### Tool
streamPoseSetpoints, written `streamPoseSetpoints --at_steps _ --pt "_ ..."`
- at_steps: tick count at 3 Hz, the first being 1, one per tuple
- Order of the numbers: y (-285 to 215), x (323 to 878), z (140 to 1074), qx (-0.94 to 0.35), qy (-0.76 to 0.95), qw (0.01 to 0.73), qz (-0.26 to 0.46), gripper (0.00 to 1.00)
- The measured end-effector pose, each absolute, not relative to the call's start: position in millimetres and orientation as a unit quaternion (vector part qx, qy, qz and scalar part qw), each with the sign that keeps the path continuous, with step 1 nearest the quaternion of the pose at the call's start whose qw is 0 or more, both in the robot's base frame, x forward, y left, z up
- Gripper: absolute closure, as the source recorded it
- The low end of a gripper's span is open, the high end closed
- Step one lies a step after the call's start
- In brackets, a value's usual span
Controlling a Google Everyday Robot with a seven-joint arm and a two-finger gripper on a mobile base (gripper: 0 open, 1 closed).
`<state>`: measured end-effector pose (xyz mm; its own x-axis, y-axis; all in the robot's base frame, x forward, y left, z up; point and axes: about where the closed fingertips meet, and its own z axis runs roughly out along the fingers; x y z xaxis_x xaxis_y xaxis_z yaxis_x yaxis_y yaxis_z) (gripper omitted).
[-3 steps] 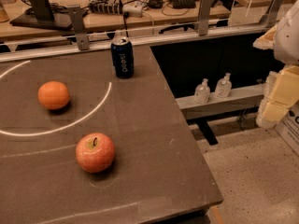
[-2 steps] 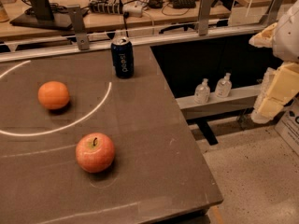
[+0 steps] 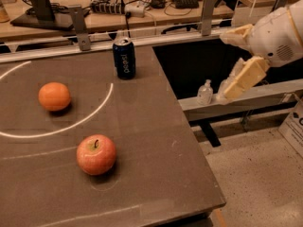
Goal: Move pepsi can near apple
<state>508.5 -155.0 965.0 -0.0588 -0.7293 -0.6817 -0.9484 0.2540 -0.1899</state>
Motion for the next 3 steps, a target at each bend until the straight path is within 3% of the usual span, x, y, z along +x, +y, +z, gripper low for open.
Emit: streamPoseSetpoints --at_steps 1,3 --pt "-104.2 531.4 967.5 -0.566 0.679 0.399 0.243 0.0" --pt "-81.7 559.6 981.9 -0.562 0.645 0.443 0.268 0.02"
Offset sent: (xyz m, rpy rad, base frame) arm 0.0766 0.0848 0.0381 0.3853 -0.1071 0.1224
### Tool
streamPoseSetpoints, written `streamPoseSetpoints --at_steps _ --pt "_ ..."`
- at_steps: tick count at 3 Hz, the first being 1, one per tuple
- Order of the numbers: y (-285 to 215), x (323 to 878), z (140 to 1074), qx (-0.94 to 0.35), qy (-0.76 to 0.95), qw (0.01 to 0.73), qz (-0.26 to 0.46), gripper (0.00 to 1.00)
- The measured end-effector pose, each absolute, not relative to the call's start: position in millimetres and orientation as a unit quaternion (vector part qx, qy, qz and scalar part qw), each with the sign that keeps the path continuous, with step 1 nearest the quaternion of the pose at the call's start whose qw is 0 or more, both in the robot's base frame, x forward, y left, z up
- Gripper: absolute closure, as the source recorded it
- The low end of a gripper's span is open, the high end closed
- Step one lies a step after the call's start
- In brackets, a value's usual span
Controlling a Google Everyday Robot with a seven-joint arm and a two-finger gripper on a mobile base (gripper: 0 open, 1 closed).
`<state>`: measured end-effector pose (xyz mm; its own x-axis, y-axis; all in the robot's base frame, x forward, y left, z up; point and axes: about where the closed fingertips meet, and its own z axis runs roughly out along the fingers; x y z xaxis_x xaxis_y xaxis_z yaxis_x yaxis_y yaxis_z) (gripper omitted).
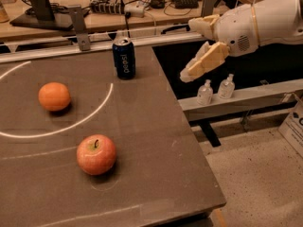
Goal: Move pepsi can near apple
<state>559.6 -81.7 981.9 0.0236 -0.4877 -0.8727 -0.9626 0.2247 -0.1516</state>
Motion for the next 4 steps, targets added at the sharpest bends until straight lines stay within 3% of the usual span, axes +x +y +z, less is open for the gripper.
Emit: streamPoseSetpoints --at_steps 4 --pt "-71.3 567.0 973.4 -0.557 0.644 0.45 0.271 0.95"
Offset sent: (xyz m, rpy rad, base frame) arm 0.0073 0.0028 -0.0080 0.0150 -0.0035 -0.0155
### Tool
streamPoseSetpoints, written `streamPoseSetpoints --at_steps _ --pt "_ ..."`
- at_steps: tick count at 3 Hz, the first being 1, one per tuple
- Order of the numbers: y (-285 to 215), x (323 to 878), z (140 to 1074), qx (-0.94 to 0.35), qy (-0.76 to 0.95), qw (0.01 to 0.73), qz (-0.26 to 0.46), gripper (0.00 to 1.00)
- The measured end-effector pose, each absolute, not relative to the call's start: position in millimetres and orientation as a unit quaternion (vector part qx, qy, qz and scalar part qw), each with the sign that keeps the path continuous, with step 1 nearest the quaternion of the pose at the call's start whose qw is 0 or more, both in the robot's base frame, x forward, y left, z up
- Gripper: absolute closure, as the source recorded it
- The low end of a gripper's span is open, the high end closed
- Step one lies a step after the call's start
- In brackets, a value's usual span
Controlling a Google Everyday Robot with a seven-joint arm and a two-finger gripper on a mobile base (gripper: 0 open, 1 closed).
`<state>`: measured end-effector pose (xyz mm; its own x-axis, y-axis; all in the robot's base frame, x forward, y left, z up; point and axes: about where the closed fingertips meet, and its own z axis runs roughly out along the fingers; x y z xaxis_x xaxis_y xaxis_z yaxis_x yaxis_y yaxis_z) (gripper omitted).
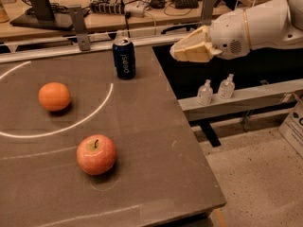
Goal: Move pepsi can near apple
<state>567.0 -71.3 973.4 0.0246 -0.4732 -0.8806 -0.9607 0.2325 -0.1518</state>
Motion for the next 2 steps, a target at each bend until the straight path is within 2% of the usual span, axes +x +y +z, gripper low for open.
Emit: streamPoseSetpoints --at_steps 1,2 --pt "-68.3 566.5 973.5 -0.559 0.642 0.449 0.272 1.0" --pt "-68.2 566.5 973.5 -0.559 0.642 0.449 0.272 1.0"
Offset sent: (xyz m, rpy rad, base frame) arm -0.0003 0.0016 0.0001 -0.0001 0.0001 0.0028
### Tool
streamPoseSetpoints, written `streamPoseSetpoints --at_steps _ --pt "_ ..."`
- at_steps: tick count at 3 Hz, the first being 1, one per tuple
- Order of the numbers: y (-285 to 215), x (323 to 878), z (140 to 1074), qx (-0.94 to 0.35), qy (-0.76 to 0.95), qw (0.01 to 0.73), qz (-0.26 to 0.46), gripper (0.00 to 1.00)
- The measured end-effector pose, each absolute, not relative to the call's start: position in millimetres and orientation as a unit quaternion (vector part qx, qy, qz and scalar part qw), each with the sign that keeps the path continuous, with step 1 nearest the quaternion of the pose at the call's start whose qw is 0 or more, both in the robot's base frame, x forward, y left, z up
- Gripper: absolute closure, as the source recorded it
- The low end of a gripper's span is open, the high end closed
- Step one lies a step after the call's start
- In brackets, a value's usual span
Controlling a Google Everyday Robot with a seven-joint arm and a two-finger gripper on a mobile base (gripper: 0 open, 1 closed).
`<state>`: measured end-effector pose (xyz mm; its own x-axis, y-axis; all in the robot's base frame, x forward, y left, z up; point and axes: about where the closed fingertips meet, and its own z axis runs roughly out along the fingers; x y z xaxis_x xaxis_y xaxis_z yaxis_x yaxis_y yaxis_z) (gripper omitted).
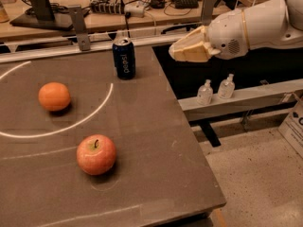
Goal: Move pepsi can near apple
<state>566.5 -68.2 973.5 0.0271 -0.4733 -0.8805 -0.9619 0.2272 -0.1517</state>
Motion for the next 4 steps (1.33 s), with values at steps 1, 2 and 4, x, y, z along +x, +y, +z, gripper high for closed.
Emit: streamPoseSetpoints --at_steps 1,2,4 --pt "-65.7 566.1 973.6 -0.56 0.641 0.448 0.273 0.82" --pt "-62.5 565.5 973.7 -0.562 0.639 0.447 0.275 0.51" --pt "-58.1 564.6 973.9 -0.565 0.637 0.446 0.276 0.04"
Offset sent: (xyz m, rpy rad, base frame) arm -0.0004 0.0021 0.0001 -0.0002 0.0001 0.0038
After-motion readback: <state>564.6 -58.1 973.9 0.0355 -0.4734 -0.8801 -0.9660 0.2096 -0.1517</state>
